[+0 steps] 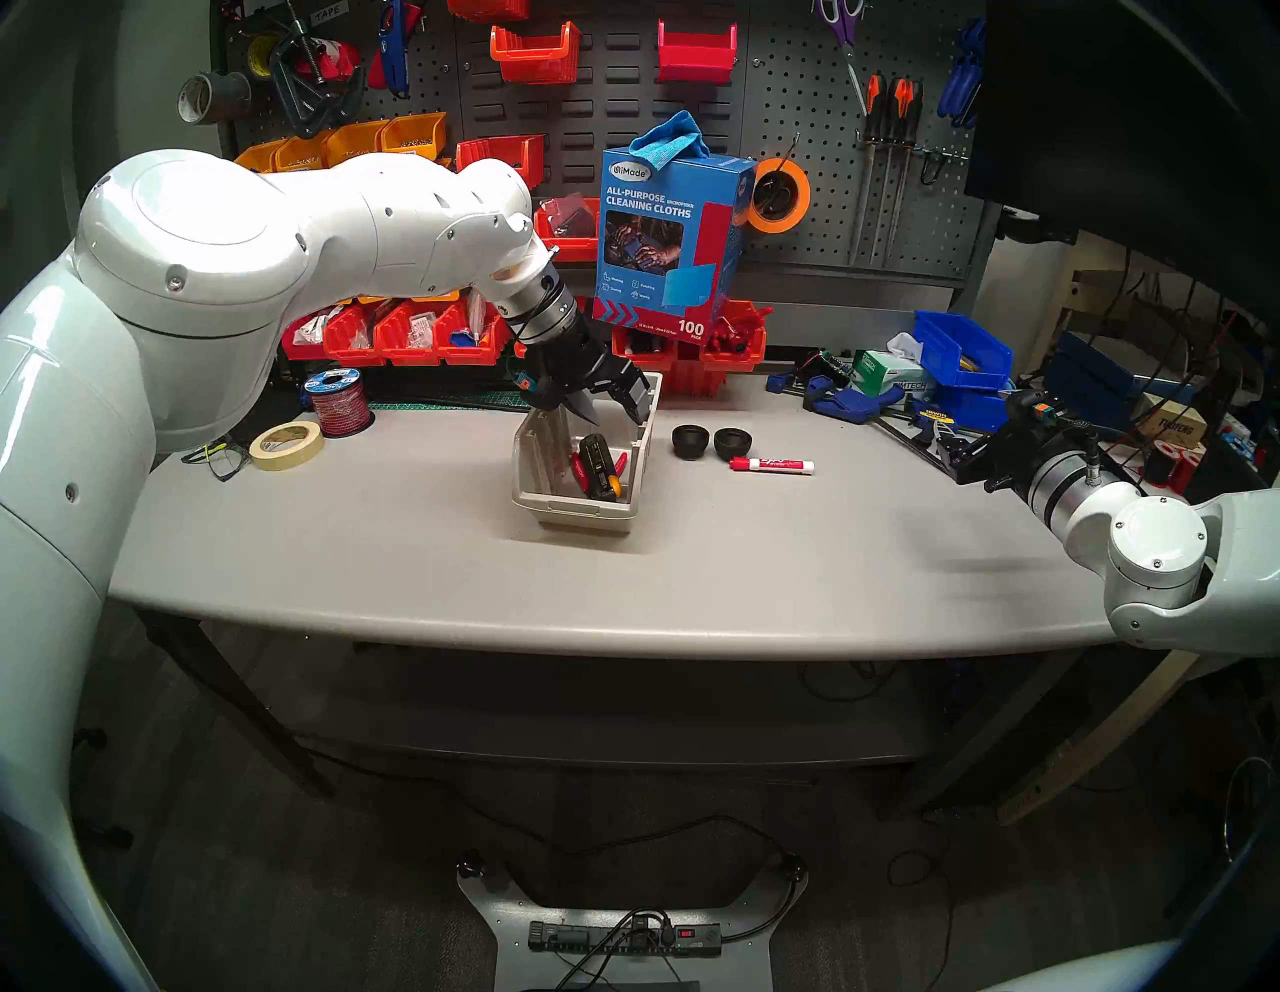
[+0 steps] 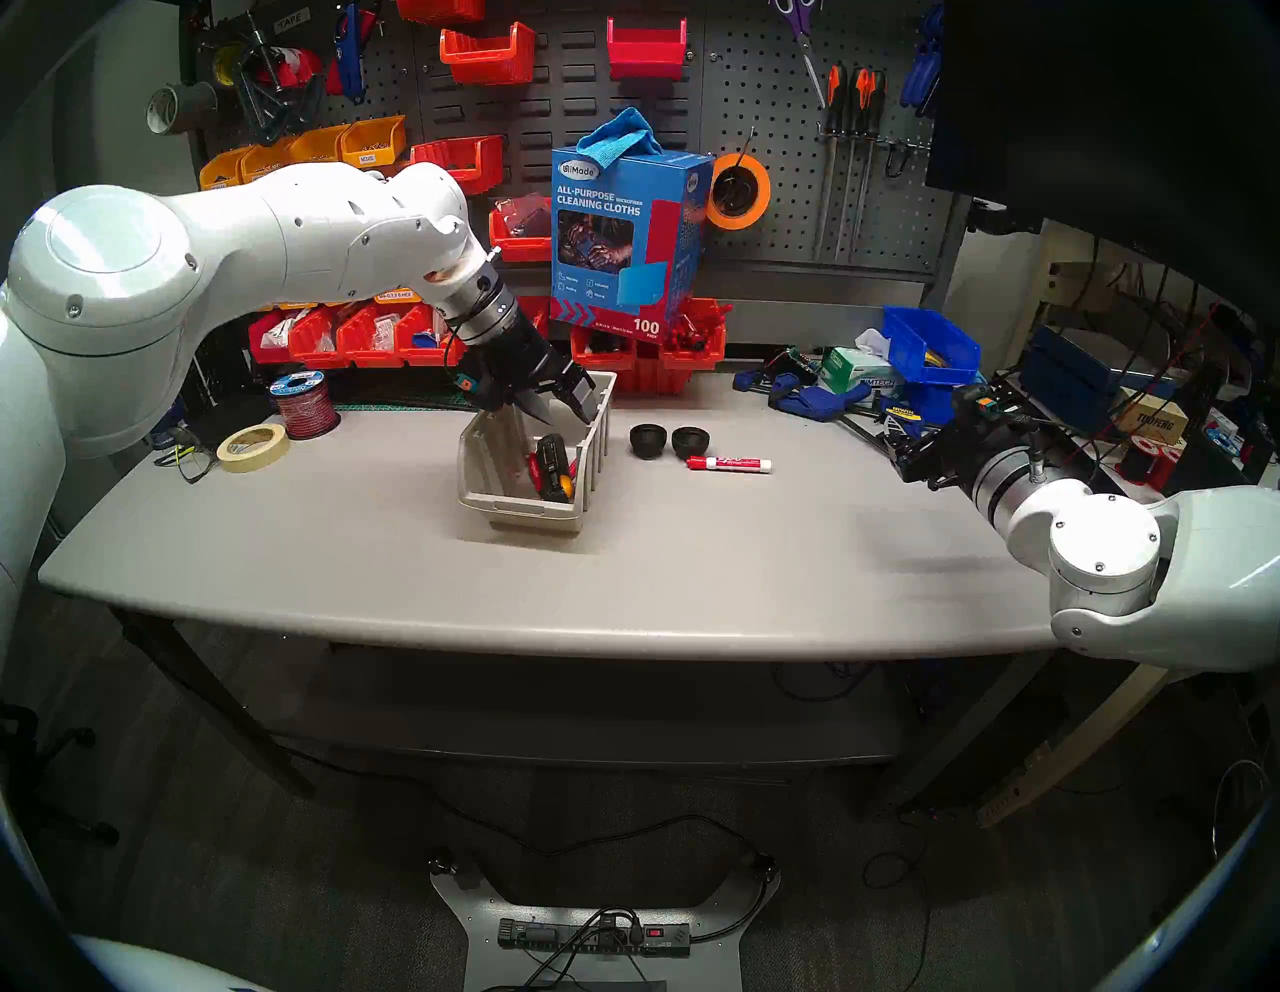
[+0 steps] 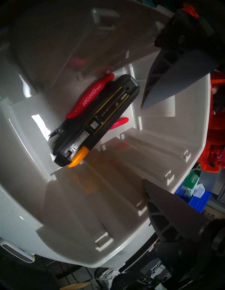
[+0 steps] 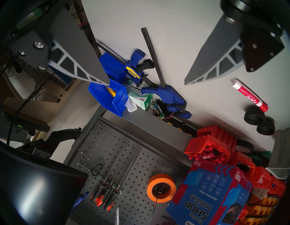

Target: Take out tools from the storage box

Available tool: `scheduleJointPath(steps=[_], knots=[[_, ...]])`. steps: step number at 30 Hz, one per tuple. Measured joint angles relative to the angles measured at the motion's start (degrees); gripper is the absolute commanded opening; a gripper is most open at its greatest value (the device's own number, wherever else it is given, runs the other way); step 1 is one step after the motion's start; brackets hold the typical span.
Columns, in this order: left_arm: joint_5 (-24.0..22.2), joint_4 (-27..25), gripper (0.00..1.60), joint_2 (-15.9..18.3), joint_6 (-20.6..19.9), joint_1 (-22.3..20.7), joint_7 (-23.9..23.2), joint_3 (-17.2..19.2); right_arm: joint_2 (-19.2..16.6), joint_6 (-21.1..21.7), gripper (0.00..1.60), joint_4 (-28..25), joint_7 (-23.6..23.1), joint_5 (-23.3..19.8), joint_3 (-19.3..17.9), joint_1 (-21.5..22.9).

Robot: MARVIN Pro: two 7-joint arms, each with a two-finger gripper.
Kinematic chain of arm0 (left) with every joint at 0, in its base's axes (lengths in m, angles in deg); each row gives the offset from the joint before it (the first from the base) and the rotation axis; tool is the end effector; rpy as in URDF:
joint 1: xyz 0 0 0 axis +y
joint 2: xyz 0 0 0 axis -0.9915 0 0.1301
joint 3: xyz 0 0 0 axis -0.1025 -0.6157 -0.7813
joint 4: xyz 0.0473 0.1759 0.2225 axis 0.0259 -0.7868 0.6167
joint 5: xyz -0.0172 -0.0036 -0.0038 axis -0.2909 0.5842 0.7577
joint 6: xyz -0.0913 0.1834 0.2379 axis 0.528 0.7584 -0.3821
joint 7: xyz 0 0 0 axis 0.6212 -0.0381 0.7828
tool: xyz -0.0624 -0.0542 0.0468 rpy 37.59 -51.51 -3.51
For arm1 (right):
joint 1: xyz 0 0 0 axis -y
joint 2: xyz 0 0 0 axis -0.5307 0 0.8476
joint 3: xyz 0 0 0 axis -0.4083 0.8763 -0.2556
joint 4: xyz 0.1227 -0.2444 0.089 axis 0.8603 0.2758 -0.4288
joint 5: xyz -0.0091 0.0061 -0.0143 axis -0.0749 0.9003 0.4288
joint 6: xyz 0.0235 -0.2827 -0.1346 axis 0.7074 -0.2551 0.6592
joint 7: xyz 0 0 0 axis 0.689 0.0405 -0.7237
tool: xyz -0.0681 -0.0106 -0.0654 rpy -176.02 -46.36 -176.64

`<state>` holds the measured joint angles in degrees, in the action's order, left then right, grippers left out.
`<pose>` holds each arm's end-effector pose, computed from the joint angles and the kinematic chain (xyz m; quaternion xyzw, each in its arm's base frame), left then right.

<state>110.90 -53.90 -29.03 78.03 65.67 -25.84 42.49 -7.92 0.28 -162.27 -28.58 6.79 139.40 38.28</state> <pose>0.6042 -0.0713 -0.0256 0.2945 0.9206 -0.1920 0.1698 0.3676 -0.1775 -0.1211 0.7134 0.1787 0.6524 0.1832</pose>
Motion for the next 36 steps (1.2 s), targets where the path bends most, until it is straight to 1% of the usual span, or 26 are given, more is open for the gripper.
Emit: scheduleJointPath(steps=[10, 19, 24, 32, 36], knots=[[-1.2, -0.8, 1.6, -1.0, 0.0, -1.1, -0.1, -3.1, 0.1, -0.1, 1.6, 0.0, 0.0, -0.1, 0.1, 0.0], [-2.0, -0.9, 1.6, -2.3, 0.0, -1.9, -0.2, -6.9, 0.2, -0.2, 1.6, 0.0, 0.0, -0.2, 0.1, 0.0], [-1.9, -0.9, 1.6, -3.3, 0.0, -2.6, -0.2, -9.1, 0.3, -0.3, 1.6, -0.1, 0.0, -0.2, 0.1, 0.0], [-0.8, -1.3, 1.6, -4.8, -0.1, -3.3, -0.3, -13.9, 0.4, -0.4, 1.6, -0.1, 0.0, -0.3, 0.2, 0.0], [-0.9, -1.2, 1.6, -5.3, -0.1, -3.4, -0.1, -15.4, 0.5, -0.4, 1.6, -0.1, 0.0, -0.3, 0.2, 0.0]])
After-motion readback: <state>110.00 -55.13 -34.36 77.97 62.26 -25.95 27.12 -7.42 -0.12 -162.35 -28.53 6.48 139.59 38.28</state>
